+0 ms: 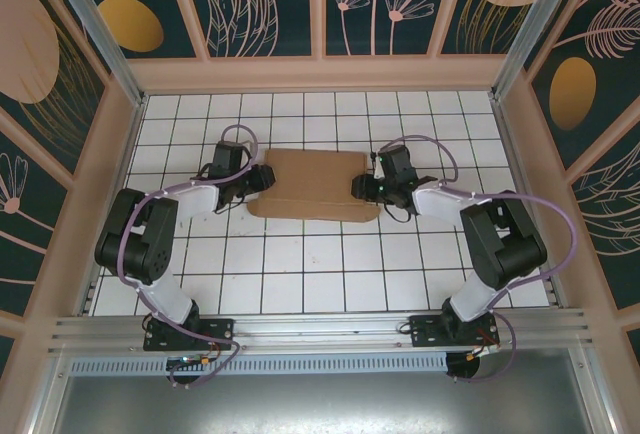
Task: Fold the paper box
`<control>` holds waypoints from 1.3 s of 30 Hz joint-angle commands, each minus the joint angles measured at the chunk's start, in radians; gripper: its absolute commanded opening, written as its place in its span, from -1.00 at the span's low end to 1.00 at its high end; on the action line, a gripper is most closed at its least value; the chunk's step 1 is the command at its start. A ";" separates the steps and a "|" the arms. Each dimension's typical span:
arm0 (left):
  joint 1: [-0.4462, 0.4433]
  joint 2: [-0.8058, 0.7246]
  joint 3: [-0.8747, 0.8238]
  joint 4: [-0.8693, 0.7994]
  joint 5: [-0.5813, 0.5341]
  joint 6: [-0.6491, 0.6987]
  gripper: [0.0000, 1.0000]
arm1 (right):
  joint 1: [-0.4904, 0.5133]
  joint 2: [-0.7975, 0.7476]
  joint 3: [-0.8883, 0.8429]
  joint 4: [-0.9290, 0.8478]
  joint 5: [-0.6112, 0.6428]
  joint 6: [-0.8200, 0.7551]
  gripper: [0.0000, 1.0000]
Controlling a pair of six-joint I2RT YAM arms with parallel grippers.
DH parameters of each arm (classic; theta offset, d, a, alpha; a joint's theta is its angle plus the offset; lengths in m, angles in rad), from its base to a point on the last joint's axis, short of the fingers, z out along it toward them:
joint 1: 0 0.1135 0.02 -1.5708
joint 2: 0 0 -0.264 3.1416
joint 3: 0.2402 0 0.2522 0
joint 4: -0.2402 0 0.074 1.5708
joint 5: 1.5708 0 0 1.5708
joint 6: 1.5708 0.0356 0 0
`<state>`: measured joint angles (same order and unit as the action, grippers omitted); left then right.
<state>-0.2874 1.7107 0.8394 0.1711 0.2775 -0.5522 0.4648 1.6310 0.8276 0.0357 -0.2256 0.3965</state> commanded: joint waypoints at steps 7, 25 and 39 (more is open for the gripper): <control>-0.021 -0.119 -0.047 -0.134 -0.040 0.005 0.14 | 0.091 -0.104 -0.106 -0.056 -0.093 0.070 0.09; -0.093 -0.294 0.031 -0.268 -0.069 0.015 0.13 | 0.436 -0.300 -0.010 -0.032 0.190 -0.843 0.43; -0.093 -0.144 -0.092 0.011 0.038 -0.192 -0.05 | 0.472 0.122 0.083 0.161 0.316 -1.163 0.38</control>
<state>-0.3836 1.5505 0.7765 0.1139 0.2920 -0.7036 0.9260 1.7092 0.8761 0.1299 -0.0143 -0.6891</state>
